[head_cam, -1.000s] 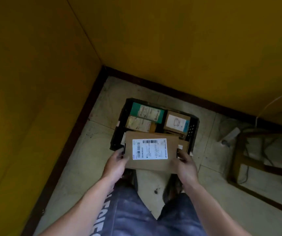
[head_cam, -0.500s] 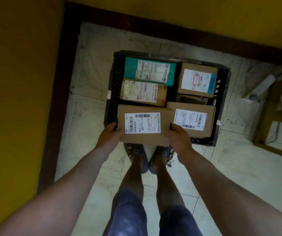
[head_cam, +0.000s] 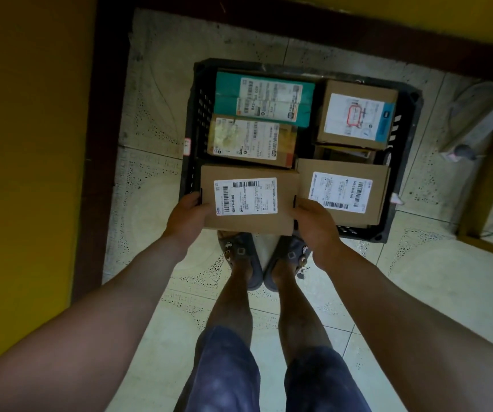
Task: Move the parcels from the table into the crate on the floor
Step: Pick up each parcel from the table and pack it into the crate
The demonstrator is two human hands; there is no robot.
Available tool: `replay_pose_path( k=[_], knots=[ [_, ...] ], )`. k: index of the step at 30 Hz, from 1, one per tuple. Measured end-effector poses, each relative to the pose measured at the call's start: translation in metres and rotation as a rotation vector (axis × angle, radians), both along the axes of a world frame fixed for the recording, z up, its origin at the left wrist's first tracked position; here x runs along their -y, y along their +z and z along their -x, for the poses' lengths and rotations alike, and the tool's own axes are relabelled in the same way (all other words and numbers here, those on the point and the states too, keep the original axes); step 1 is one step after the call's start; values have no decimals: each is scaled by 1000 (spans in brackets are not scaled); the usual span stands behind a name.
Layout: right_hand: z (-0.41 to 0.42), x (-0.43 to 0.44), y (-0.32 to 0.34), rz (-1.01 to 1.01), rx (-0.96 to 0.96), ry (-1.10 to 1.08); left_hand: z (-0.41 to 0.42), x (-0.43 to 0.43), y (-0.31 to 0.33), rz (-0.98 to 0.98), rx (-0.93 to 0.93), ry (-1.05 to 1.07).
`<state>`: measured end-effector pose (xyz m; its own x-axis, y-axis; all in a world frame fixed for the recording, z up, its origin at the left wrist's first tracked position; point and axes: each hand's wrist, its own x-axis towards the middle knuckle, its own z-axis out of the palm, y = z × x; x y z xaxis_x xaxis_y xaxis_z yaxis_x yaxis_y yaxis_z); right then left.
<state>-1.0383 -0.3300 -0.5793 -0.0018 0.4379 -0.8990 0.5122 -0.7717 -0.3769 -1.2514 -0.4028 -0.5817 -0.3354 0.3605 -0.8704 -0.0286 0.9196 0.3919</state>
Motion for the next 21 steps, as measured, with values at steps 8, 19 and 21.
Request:
replay_pose_path(
  k=[8, 19, 21],
  knots=[
    [-14, -4, 56, -36, 42, -21, -8, -11, 59, -76, -49, 55],
    [-36, 11, 295, -302, 7, -286, -36, -41, 265, -289, 160, -61],
    [-46, 19, 332, -355, -20, -357, -50, -48, 302, -352, 191, -113]
  ],
)
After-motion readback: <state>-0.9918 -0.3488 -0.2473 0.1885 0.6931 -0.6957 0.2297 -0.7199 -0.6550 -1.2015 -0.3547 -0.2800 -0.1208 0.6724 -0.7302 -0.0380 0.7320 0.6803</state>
